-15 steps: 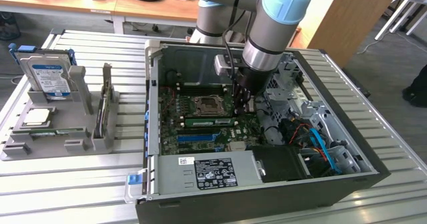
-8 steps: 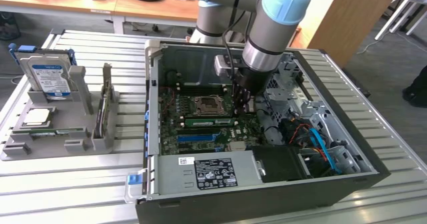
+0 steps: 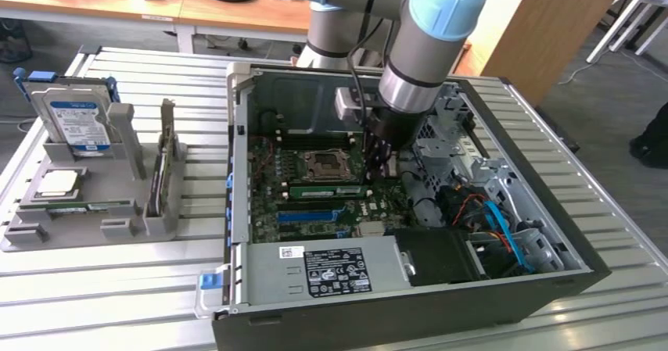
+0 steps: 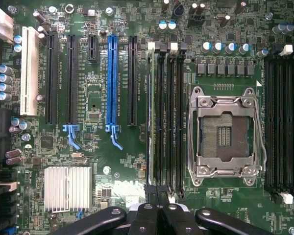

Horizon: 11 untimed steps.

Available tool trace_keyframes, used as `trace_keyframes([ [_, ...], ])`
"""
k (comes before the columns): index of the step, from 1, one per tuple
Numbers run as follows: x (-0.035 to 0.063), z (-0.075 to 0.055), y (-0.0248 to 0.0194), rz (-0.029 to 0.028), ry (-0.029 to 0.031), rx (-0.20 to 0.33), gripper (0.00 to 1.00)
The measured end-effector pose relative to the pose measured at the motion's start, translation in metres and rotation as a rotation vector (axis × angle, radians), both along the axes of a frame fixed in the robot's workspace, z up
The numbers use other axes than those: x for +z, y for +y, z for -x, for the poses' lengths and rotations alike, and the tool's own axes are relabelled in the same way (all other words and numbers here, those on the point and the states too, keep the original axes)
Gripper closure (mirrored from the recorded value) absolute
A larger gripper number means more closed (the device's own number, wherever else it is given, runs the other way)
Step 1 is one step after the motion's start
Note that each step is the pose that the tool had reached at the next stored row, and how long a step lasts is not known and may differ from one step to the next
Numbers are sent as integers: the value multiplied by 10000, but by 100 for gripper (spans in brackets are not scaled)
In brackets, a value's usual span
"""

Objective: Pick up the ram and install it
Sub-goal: 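Press down the ram until it locks into place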

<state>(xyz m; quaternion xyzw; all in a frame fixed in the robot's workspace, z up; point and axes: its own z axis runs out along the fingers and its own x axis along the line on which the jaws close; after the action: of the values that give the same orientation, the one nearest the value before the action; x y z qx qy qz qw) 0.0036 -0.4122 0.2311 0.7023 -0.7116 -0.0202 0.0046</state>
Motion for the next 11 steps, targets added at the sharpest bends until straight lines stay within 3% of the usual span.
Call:
trace_keyframes([
  [11, -32, 0, 0, 3, 0, 0, 89],
])
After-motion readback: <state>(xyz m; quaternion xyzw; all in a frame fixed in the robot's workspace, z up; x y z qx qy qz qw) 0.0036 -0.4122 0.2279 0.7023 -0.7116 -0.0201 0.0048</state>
